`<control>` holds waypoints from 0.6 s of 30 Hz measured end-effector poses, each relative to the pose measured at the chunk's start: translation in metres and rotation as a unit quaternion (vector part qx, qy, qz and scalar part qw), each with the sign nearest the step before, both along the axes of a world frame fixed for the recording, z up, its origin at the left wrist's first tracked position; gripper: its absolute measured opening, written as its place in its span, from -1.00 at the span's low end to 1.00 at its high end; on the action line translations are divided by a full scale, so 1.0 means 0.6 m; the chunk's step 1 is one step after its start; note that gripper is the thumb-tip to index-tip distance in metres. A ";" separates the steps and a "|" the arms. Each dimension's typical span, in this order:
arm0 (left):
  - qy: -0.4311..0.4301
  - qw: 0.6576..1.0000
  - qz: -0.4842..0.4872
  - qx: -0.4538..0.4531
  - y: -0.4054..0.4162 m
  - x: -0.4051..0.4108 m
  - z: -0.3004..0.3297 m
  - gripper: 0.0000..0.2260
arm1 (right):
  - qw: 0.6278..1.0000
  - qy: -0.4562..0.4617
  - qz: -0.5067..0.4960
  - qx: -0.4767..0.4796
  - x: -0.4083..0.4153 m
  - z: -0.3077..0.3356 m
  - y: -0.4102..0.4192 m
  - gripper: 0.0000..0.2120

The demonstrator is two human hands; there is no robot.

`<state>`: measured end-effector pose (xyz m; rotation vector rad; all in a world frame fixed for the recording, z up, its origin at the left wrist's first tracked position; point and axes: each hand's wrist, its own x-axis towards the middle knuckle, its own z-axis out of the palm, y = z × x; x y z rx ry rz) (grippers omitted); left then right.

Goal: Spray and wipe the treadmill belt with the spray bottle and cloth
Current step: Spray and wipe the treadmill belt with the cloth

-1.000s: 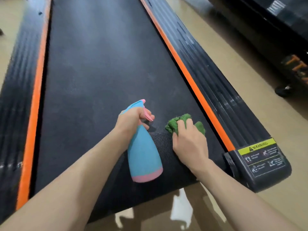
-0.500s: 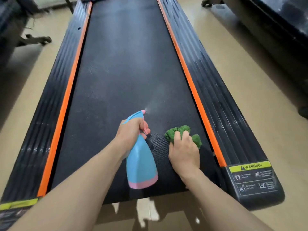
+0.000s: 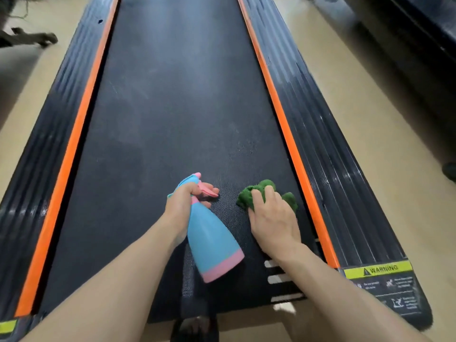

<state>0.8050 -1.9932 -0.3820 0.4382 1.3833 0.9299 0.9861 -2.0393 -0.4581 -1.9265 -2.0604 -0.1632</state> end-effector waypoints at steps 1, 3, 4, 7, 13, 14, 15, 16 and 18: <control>-0.001 1.000 -0.008 -0.010 0.009 -0.002 -0.009 -0.58 | 1.000 -0.006 0.015 -0.002 0.004 -0.001 0.022 -0.83; -0.008 1.000 -0.018 -0.014 0.029 -0.003 -0.026 -0.58 | 0.999 -0.006 0.036 0.000 0.011 -0.002 0.079 -0.85; -0.006 1.000 -0.021 -0.019 0.040 -0.002 -0.032 -0.59 | 0.999 -0.002 0.043 0.000 0.014 -0.001 0.113 -0.85; 0.020 0.999 -0.019 -0.038 0.053 0.000 -0.034 -0.60 | 0.999 -0.009 0.053 -0.007 0.016 0.006 0.223 -0.81; -0.001 0.993 -0.007 -0.115 0.071 0.004 -0.025 -0.57 | 0.998 -0.010 0.026 -0.047 0.006 0.030 0.328 -0.81; -0.007 0.993 -0.003 -0.122 0.073 0.004 -0.021 -0.62 | 0.998 0.000 0.011 -0.061 0.001 0.037 0.316 -0.81; -0.014 0.992 0.001 -0.128 0.076 0.005 -0.016 -0.68 | 0.997 0.006 -0.004 -0.079 -0.004 0.042 0.293 -0.79; -0.021 0.991 0.001 -0.133 0.081 0.004 -0.010 -0.63 | 0.995 0.007 -0.009 -0.096 -0.009 0.045 0.261 -0.76; -0.028 0.988 0.007 -0.153 0.087 -0.002 -0.004 -0.51 | 0.992 0.003 0.029 -0.123 -0.019 0.041 0.180 -0.69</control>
